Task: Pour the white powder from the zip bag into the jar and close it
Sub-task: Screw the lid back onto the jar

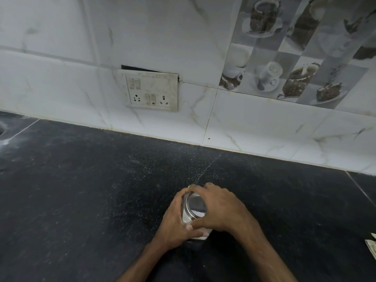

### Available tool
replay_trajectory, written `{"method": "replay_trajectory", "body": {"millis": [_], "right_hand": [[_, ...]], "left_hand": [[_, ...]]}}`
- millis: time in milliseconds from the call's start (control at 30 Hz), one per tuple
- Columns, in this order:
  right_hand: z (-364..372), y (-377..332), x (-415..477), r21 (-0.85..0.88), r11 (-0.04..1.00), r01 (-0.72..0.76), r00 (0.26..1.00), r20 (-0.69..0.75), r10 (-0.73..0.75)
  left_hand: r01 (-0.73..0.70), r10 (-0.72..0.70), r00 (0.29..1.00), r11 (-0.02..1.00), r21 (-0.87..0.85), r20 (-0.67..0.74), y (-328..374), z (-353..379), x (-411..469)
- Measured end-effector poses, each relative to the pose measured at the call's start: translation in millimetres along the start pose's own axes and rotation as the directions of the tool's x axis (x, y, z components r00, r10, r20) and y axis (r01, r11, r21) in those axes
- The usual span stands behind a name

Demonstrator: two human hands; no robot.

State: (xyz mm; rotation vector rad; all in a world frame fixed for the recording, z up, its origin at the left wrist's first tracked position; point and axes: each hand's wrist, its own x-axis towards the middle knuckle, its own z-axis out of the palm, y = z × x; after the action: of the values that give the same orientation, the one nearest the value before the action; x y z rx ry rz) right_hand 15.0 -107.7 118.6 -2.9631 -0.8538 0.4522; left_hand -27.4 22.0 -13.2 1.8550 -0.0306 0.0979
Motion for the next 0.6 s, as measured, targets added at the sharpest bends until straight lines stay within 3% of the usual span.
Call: {"method": "replay_trajectory", "body": {"millis": [233, 400, 467, 533, 600], "right_hand": [[3, -9, 7, -0.111, 0.994, -0.001, 0.999, -0.051, -0.005], [0, 6, 11, -0.031, 0.962, 0.271, 0.958, 0.109, -0.267], [-3, 11, 12, 0.013, 0.951, 0.309, 0.942, 0.135, -0.307], [-3, 8, 10, 0.006, 0.971, 0.238, 0.969, 0.073, -0.237], [-1, 2, 10, -0.075, 0.996, 0.054, 0.996, -0.064, -0.059]], "left_hand": [[-0.007, 0.007, 1.0, 1.0, -0.003, -0.008, 4, -1, 2], [-0.029, 0.029, 1.0, 1.0, -0.007, -0.001, 8, 0, 1], [-0.026, 0.026, 1.0, 1.0, -0.007, 0.001, 9, -1, 2], [-0.023, 0.023, 1.0, 1.0, -0.003, -0.002, 6, -1, 3], [-0.008, 0.008, 1.0, 1.0, 0.003, 0.005, 4, -2, 2]]}}
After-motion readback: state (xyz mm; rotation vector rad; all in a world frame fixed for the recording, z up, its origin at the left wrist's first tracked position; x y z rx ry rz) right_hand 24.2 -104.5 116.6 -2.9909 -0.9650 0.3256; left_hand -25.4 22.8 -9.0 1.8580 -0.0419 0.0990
